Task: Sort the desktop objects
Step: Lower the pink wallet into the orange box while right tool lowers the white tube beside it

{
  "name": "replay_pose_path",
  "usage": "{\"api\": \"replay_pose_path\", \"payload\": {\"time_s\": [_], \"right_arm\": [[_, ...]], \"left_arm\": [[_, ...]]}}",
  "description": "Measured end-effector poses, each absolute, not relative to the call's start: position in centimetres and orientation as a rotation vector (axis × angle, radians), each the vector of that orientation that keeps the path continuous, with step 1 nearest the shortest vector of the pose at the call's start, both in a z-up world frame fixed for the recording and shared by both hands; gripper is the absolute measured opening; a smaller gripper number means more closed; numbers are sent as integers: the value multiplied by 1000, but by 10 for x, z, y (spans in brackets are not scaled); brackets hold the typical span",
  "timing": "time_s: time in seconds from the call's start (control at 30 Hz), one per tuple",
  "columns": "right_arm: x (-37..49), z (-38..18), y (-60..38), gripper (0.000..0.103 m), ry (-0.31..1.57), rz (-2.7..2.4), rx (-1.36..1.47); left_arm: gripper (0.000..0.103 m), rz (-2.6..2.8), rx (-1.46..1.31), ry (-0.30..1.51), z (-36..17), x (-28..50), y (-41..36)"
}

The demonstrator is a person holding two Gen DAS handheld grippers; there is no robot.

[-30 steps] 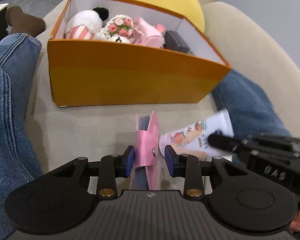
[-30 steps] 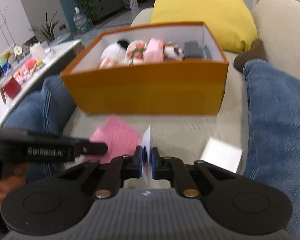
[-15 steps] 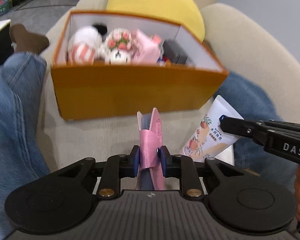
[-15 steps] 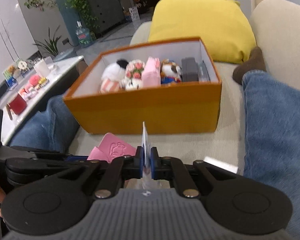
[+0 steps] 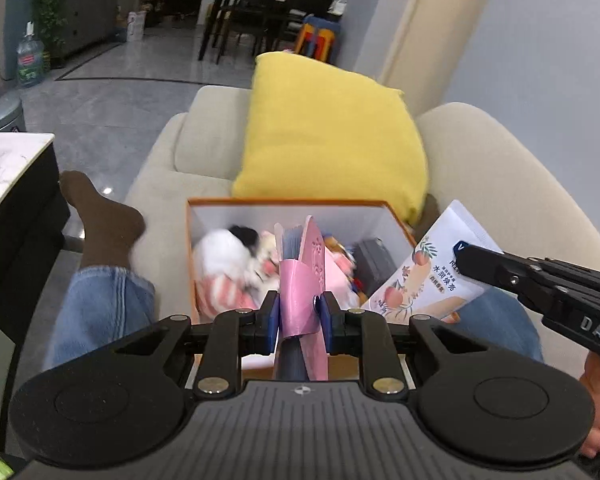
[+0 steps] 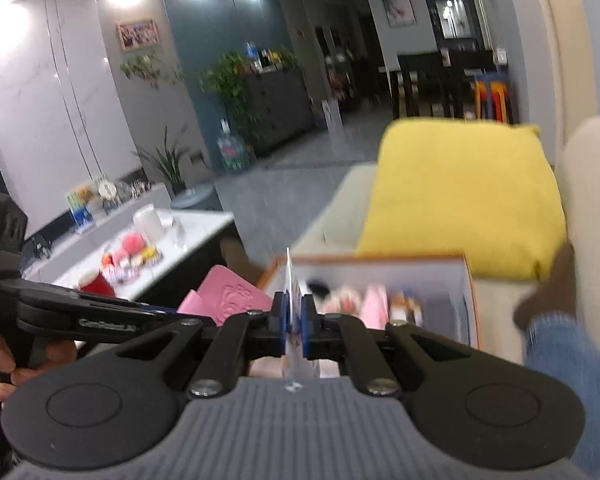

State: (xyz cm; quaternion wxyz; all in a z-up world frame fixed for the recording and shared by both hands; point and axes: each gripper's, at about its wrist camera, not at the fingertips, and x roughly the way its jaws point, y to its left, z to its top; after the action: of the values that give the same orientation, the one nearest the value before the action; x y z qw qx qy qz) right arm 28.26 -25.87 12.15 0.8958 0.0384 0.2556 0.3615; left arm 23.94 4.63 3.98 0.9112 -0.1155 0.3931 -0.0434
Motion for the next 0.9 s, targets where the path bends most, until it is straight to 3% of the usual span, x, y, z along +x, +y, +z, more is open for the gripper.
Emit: {"api": "replay_pose_path", "payload": {"time_s": [0.37,0.9], "right_arm": [[360,56,-205,7,699,762,86],[394,-6,-179,7,903,818,138]], "left_arm": [[24,18,-206,1011,-36,299,59],[25,70,-50,1257,-71,327,43]]}}
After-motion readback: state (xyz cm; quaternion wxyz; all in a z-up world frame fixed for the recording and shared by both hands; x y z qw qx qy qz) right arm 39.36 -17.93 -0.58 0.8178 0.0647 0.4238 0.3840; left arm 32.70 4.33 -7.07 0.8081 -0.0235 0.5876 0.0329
